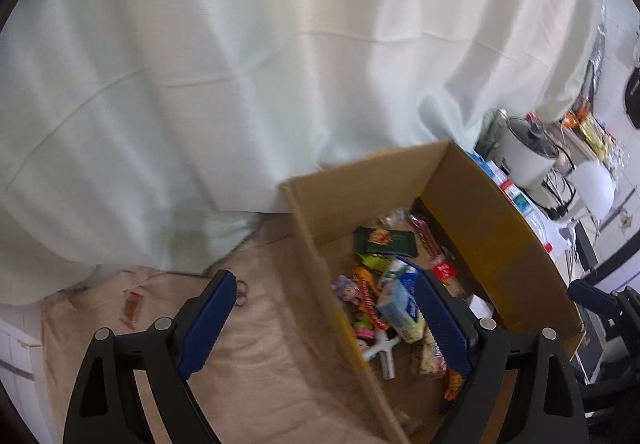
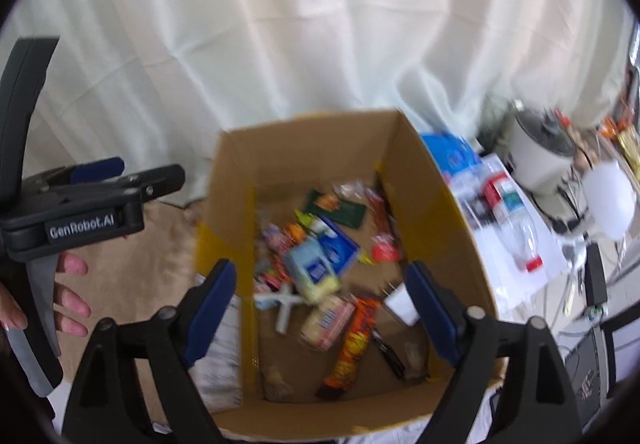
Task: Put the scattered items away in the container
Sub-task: 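Move the left tool to the orange snack packet while the right tool approaches the pig keychain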
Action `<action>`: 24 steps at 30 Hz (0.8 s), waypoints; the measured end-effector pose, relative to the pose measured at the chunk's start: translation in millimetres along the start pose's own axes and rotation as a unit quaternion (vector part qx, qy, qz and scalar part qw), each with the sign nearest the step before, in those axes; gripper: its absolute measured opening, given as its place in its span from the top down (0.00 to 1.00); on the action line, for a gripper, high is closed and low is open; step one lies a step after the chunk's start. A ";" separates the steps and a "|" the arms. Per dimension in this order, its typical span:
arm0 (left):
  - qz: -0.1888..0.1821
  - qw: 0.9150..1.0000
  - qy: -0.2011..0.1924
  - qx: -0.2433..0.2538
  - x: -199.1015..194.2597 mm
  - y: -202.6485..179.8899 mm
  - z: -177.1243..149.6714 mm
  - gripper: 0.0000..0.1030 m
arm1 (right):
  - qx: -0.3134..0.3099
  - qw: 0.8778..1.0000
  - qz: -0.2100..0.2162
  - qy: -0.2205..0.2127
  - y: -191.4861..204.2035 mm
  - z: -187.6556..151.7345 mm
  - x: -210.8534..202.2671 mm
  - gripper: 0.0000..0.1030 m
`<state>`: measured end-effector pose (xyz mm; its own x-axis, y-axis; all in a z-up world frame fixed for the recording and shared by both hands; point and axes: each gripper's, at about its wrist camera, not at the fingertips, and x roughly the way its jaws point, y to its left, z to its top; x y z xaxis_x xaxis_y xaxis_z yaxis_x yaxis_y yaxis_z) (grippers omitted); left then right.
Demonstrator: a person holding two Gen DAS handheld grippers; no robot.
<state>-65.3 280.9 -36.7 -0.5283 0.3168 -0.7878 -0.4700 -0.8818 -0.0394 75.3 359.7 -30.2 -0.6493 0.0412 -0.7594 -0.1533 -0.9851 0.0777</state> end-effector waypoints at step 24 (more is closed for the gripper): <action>0.109 0.977 0.044 -0.176 38.1 277.1 -135.7 0.11 | -0.059 0.996 0.068 -0.004 209.2 9.6 139.0 0.00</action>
<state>-119.7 1.2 -161.1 -0.5178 0.0911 -0.8506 -0.0738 -0.9954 -0.0617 -54.2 161.0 -113.3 -0.6637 -0.0933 -0.7421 0.0244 -0.9944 0.1032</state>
